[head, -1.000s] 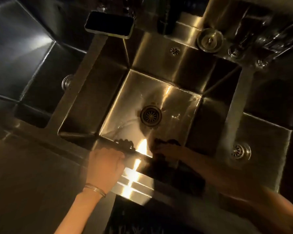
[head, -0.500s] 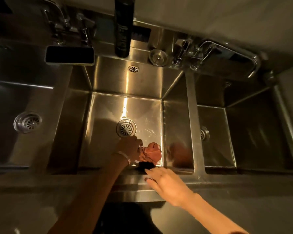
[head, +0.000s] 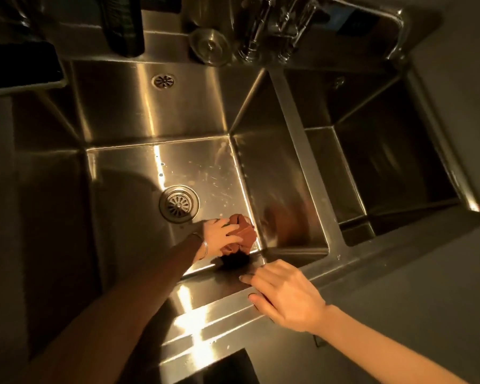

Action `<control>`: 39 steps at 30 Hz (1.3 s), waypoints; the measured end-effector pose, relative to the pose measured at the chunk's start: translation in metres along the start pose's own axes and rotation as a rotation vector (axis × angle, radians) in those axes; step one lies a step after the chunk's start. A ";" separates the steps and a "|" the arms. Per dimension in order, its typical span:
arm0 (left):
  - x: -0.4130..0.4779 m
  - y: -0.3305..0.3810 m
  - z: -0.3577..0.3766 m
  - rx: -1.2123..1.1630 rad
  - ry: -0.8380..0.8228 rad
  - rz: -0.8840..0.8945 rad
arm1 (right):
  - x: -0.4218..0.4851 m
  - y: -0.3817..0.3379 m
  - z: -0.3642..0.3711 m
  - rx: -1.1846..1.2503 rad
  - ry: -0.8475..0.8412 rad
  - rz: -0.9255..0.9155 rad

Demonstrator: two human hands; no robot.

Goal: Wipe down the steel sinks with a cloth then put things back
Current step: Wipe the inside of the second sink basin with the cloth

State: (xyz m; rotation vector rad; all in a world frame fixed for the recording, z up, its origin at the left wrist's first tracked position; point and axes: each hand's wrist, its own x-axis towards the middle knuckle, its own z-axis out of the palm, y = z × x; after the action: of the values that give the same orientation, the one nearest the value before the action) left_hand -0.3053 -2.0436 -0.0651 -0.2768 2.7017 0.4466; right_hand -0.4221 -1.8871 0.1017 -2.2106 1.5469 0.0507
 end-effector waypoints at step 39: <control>0.087 0.005 -0.046 -0.098 0.918 0.512 | 0.012 0.033 -0.017 0.083 -0.154 0.087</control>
State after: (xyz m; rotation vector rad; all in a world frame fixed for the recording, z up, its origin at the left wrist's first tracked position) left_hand -0.4011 -2.0656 -0.0589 0.2803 3.6646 0.7325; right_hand -0.4508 -1.9136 0.1032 -2.0247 1.5318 0.1753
